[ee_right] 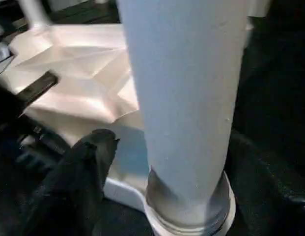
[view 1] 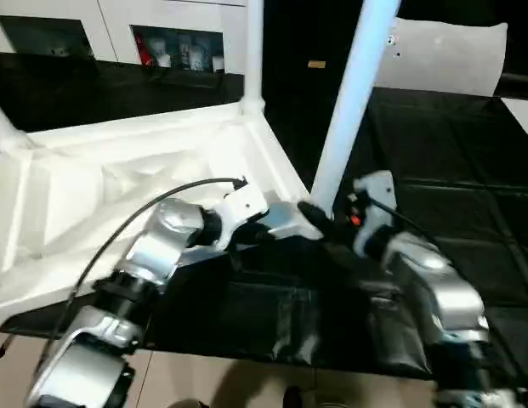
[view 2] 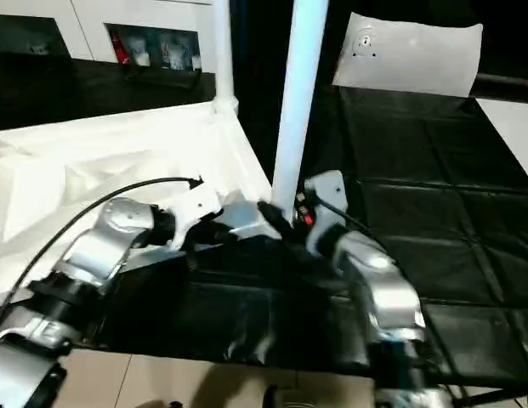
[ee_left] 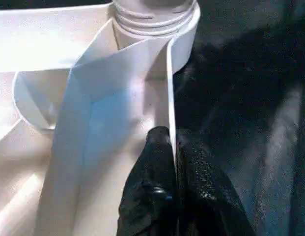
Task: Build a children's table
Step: Rotate leg to tighten
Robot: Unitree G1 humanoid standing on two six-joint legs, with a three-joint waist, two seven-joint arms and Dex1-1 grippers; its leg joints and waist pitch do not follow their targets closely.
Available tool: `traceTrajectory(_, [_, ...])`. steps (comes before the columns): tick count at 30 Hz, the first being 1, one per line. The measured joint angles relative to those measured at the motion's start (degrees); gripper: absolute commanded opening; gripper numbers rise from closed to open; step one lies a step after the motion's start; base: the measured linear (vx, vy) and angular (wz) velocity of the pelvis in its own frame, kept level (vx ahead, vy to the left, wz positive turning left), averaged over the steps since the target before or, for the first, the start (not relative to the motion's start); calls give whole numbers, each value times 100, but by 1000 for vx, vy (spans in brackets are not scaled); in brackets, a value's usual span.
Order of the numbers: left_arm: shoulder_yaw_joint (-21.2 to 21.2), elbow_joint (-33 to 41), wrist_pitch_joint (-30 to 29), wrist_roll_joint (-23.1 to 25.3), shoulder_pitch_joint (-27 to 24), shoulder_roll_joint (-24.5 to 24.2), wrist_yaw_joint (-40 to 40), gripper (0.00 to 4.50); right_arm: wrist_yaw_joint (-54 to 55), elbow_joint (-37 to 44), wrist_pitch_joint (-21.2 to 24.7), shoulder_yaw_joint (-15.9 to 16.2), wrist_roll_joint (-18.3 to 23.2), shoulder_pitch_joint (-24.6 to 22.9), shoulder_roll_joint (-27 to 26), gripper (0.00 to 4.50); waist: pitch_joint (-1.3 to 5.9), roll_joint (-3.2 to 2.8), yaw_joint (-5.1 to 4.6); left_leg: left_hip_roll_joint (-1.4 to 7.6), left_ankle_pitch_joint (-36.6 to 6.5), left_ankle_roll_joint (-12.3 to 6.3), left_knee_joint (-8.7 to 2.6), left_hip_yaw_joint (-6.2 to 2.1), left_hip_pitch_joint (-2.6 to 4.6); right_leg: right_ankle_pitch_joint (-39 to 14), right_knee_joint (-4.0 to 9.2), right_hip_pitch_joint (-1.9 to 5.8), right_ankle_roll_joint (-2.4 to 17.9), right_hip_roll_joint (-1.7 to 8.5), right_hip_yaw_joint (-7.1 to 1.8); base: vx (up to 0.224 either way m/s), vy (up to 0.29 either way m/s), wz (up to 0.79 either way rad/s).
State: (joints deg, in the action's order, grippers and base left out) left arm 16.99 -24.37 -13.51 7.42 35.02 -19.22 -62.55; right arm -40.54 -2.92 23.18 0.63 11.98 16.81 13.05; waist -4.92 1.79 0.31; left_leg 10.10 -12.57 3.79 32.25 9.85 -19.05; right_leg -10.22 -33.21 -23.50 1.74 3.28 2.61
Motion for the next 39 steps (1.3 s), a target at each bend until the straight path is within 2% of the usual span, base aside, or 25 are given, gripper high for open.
traceTrajectory(2, [46, -30, 362, -85, -77, -193, -318, 0, -518, 29, -100, 116, 152, -86, 321, 412, -1, 2, 1, 1, 0, 0, 2, 0, 1, 0, -1, 1, 0, 0, 1, 0, 0, 0])
traceTrajectory(6, [106, -122, 748, -197, -109, -395, -767, 0, -1152, -12, -245, 214, 222, -88, 578, 412, -2, 4, 22, 2, 0, 0, 15, 0, -1, 0, -7, 2, 1, 1, 0, 0, 0, 0])
traceTrajectory(10, [203, -218, 1084, -344, -97, -509, -1327, 0, -2155, -83, -349, 335, 478, -60, 1055, 412, -3, 10, 164, 0, -2, -3, 26, 4, -3, 0, -12, 4, 1, 7, -2, 0, 0, 0])
traceTrajectory(12, [223, -309, 1259, -381, -75, -561, -1521, 0, -2534, -99, -349, 426, 594, -38, 1262, 412, -3, 15, 190, 0, -3, -5, 32, 4, -3, 0, -19, 4, 1, 8, -2, 0, 0, 0])
traceTrajectory(13, [259, -374, 1416, -420, -65, -637, -1693, 0, -2851, -144, -348, 469, 656, -30, 1407, 385, -2, 27, 210, 2, -3, -6, 39, 4, -3, 0, -28, 4, 1, 9, -1, 0, 0, 0])
traceTrajectory(16, [369, -412, 1614, -483, -59, -758, -2037, 0, -3237, -261, -344, 558, 717, -20, 1537, 385, -2, 35, 244, 4, -2, -5, 54, 4, -3, 0, -45, 4, 1, 9, -1, 0, 0, 0])
traceTrajectory(18, [434, -414, 1723, -491, -50, -789, -2186, 0, -3463, -354, -347, 650, 734, 64, 1568, 354, -4, 38, 277, 6, -3, -5, 73, 5, -3, -2, -69, 3, 2, 12, -2, 0, 0, 0])
traceTrajectory(21, [555, -419, 1900, -499, -28, -819, -2355, 0, -3784, -452, -385, 734, 770, 179, 1678, 335, -4, 45, 340, 18, -2, -3, 95, 7, -2, -3, -87, 4, 1, 12, 2, 0, 0, 0])
traceTrajectory(23, [576, -430, 1957, -498, -20, -840, -2425, 0, -3896, -491, -428, 796, 770, 198, 1688, 322, -2, 51, 341, 22, -2, -1, 107, 10, -3, -3, -93, 6, 1, 12, 3, 0, 0, 0])
traceTrajectory(24, [580, -446, 1986, -498, -15, -841, -2443, 0, -3936, -516, -465, 813, 770, 197, 1691, 301, -2, 51, 340, 22, -2, -1, 111, 10, -3, -3, -94, 7, 1, 12, 3, 0, 0, 0])
traceTrajectory(34, [622, -602, 2253, -508, 68, -885, -2582, 0, -4237, -622, -514, 936, 778, 264, 1722, 235, -1, 63, 345, 26, -2, -1, 117, 10, -12, -3, -98, 6, 1, 12, 7, 0, 0, 0])
traceTrajectory(35, [628, -622, 2272, -511, 78, -885, -2584, 0, -4237, -623, -514, 942, 777, 270, 1724, 213, -1, 63, 348, 26, -2, -1, 119, 10, -12, -3, -99, 6, 1, 12, 7, 0, 0, 0])
traceTrajectory(39, [640, -677, 2311, -521, 102, -881, -2588, 0, -4228, -619, -514, 954, 777, 275, 1732, 204, -1, 63, 351, 27, -2, -1, 123, 10, -13, -3, -100, 6, 1, 12, 7, 0, 0, 0])
